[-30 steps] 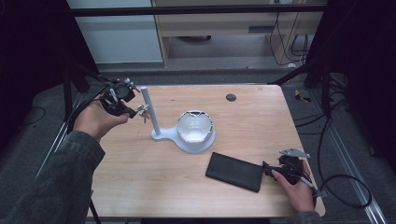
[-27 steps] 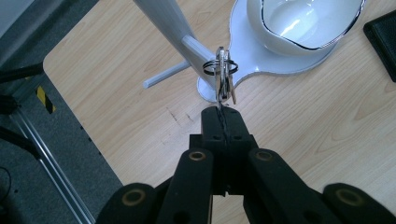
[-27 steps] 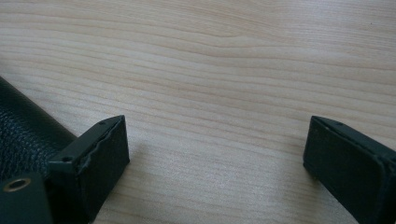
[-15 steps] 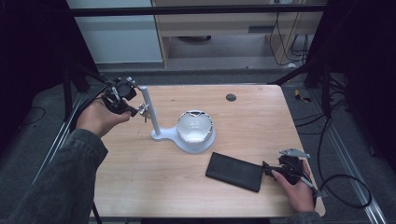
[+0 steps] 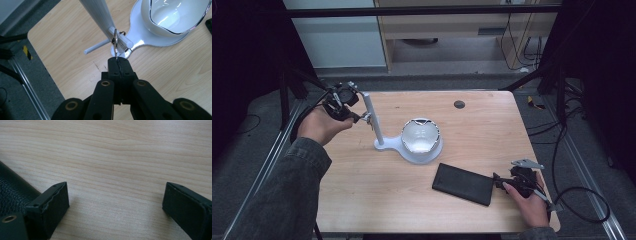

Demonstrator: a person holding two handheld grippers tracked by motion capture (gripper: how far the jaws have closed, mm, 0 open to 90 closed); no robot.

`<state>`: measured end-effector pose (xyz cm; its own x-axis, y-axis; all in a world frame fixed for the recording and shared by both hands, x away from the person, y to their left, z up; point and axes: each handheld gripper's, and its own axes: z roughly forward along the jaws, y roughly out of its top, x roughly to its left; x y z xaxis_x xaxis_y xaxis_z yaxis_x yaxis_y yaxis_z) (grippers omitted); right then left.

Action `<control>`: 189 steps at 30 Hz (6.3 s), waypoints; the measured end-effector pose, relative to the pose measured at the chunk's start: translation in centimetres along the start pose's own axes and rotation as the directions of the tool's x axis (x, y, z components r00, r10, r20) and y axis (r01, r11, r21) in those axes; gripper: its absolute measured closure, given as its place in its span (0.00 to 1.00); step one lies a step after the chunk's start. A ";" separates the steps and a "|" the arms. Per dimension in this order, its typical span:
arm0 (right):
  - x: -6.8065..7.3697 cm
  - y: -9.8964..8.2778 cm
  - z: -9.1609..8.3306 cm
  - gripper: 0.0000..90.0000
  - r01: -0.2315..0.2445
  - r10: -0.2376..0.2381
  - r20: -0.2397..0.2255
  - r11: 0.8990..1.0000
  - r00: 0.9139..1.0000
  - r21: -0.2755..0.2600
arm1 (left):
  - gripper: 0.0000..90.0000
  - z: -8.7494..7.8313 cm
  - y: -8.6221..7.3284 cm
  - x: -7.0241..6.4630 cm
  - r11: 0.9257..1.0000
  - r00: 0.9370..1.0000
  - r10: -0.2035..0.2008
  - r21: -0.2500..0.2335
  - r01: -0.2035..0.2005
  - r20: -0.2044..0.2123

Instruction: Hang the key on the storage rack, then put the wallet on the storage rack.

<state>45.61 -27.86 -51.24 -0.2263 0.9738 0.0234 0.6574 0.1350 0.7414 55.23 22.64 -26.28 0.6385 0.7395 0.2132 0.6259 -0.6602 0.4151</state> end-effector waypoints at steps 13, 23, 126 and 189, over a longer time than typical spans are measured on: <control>0.0 0.0 0.0 0.08 0.001 -0.001 -0.001 1.000 1.000 0.000 | 0.75 -1.4 -5.5 -1.6 0.970 1.000 -0.004 -0.244 0.005 0.006; 0.0 0.0 0.0 0.08 0.002 -0.002 0.002 1.000 1.000 0.002 | 0.54 1.4 -9.5 -5.8 0.948 0.997 0.075 -0.313 -0.064 0.023; 3.5 0.9 -3.0 0.16 0.167 -0.185 -0.136 0.977 0.973 -0.132 | 0.96 16.7 -2.5 -21.3 0.920 0.853 0.391 -0.180 -0.348 0.346; 12.3 3.8 -1.1 0.42 0.569 -0.553 -0.175 0.821 0.814 0.049 | 0.97 14.7 2.1 -19.8 0.941 0.862 0.285 -0.294 -0.169 0.418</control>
<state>44.50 -15.63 -47.39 -0.6741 0.6861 -0.2735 0.4463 0.6734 0.5893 50.50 4.67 -42.63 0.9165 0.3944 -0.0673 0.3495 -0.7073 0.6144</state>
